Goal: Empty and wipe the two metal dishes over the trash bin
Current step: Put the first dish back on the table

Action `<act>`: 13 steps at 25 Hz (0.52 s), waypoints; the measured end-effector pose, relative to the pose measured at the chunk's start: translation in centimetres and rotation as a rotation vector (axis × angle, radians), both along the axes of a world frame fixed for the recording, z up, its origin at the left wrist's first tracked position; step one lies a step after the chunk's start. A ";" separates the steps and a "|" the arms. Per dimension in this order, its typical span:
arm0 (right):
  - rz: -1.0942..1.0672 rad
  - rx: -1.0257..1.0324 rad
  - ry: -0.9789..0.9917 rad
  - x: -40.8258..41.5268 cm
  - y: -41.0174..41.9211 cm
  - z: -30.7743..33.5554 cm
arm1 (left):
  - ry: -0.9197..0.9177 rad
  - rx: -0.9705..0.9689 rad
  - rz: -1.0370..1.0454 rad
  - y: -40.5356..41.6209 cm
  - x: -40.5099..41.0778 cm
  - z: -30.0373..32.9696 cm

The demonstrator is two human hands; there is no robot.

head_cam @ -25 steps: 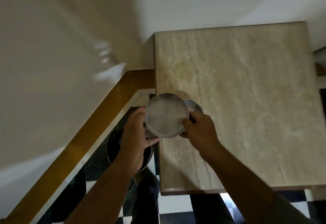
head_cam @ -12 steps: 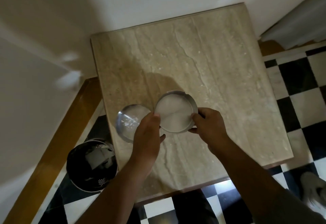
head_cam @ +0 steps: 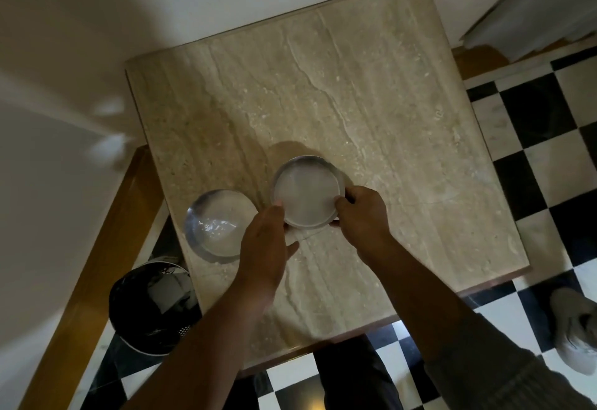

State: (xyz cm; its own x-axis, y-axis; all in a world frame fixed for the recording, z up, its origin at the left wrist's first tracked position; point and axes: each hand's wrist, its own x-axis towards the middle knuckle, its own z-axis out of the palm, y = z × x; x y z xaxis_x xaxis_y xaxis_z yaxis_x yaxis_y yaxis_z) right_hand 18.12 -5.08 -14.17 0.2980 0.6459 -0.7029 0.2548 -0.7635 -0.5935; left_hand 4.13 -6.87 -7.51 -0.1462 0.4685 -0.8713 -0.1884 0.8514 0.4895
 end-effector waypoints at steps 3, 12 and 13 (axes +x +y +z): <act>0.025 -0.005 -0.034 -0.4 0.0 -0.3 | 0.001 -0.021 0.001 -0.2 -0.4 -0.3; -0.177 -0.064 0.053 -4.7 -6.0 0.7 | -0.020 0.027 -0.046 -1.7 -2.6 -0.1; -0.200 -0.077 0.062 -5.5 -6.8 0.7 | -0.011 0.030 -0.037 -2.1 -2.8 0.1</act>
